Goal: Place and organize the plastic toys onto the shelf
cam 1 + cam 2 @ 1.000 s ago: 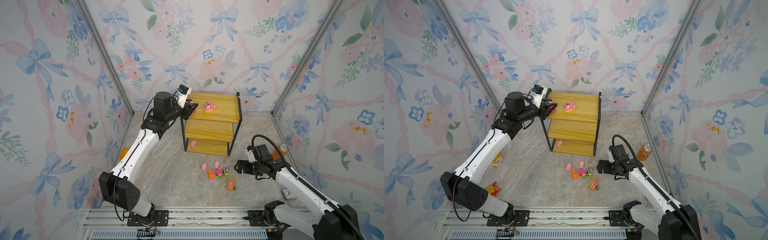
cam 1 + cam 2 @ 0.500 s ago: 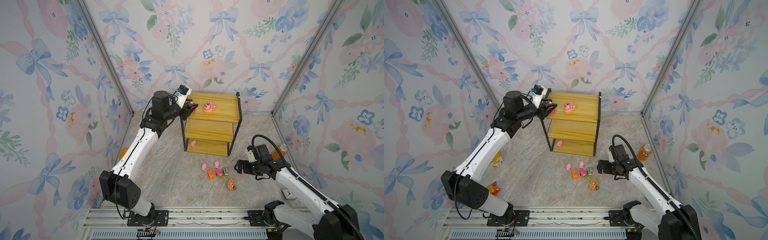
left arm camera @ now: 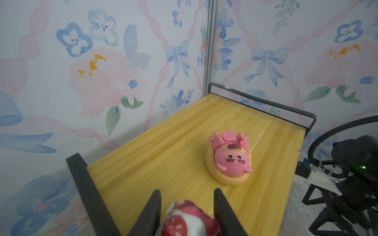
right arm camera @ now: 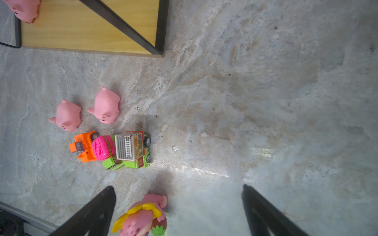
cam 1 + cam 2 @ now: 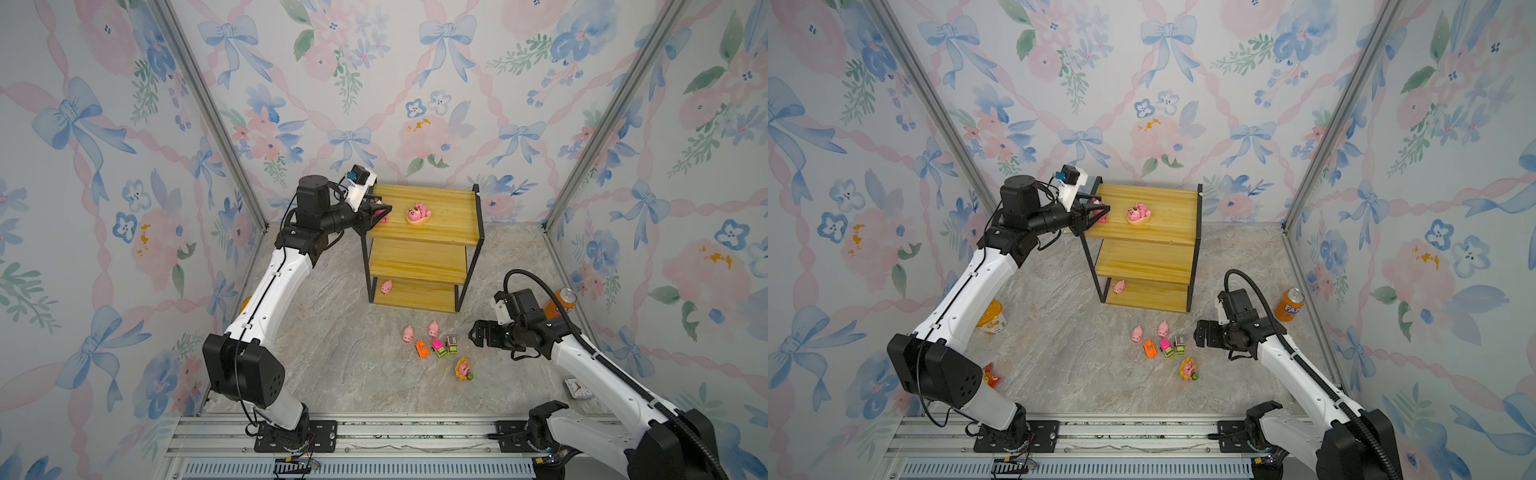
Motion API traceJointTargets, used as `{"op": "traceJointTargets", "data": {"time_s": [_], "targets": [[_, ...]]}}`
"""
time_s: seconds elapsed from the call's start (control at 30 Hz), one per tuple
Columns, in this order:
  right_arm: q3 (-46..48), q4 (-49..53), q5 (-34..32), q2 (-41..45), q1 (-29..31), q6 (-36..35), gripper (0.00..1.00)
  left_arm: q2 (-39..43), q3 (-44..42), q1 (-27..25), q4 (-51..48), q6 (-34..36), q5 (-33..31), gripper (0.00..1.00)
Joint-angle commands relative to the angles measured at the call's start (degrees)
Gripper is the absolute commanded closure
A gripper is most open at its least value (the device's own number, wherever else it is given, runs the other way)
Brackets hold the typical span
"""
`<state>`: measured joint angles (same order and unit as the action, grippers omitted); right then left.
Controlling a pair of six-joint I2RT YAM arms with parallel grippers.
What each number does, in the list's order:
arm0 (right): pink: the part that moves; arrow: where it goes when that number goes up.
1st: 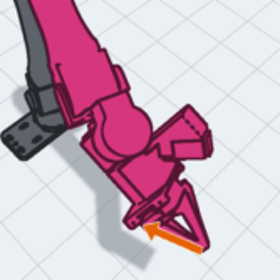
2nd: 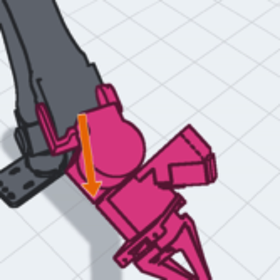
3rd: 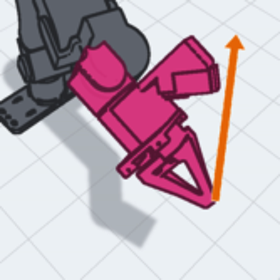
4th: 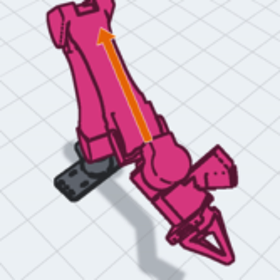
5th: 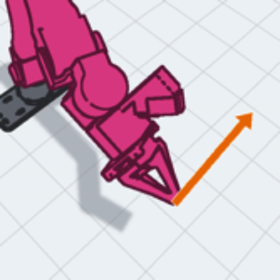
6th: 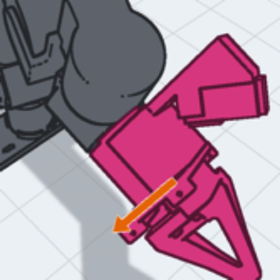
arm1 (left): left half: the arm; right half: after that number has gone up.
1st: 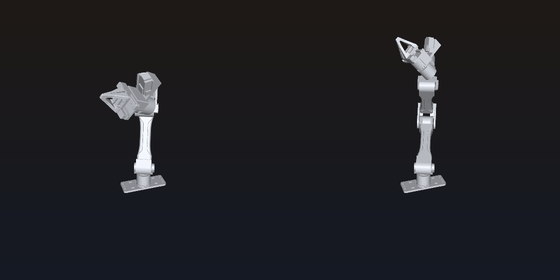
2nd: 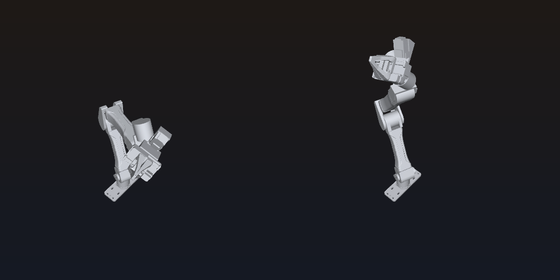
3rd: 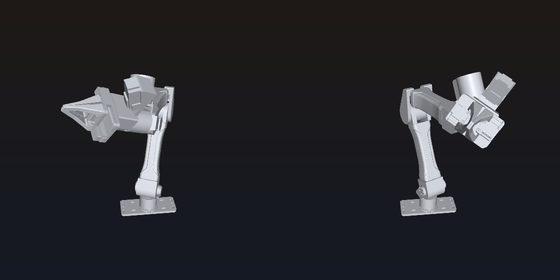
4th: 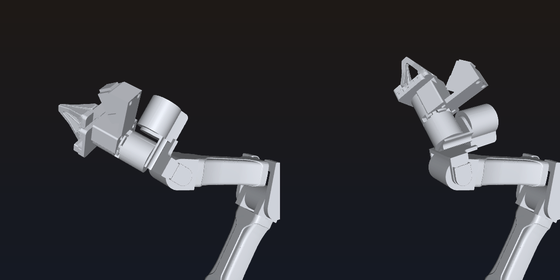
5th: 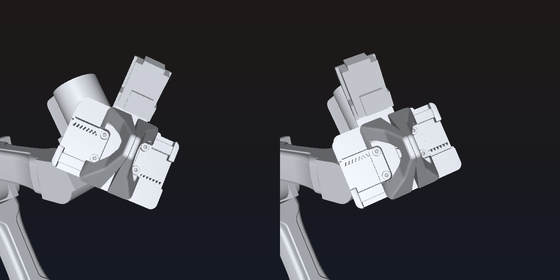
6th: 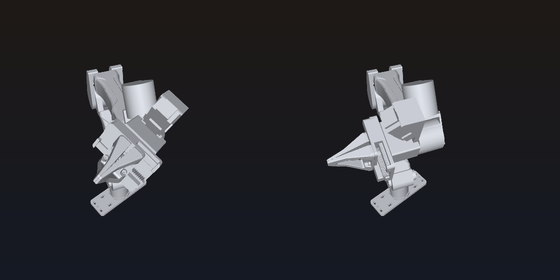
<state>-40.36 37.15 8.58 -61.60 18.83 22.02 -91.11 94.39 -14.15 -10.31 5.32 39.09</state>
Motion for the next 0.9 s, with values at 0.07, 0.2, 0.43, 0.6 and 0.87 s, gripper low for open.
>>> {"op": "traceJointTargets", "data": {"time_s": [0.07,0.2,0.43,0.6,0.87], "targets": [[0.55,0.21,-0.55,-0.34,-0.38,-0.14,0.02,-1.56,2.37,0.61,0.54,-0.41,4.53,0.69],[0.45,0.33,-0.49,-0.43,-0.37,-0.23,0.01,-2.4,2.96,0.79,0.52,-0.69,4.94,0.67],[0.46,0.25,-0.43,-0.49,-0.37,-0.32,0.02,-2.67,2.91,0.88,0.5,-0.94,4.37,0.58],[0.37,0.14,-0.32,-0.62,-0.39,-0.4,0.01,-2.45,2.73,0.86,0.48,-1.03,3.61,0.51],[0.37,0.12,-0.01,-0.42,-0.38,-0.53,0.01,-1.89,2.57,0.83,0.51,-1.13,1.84,0.42]]}}
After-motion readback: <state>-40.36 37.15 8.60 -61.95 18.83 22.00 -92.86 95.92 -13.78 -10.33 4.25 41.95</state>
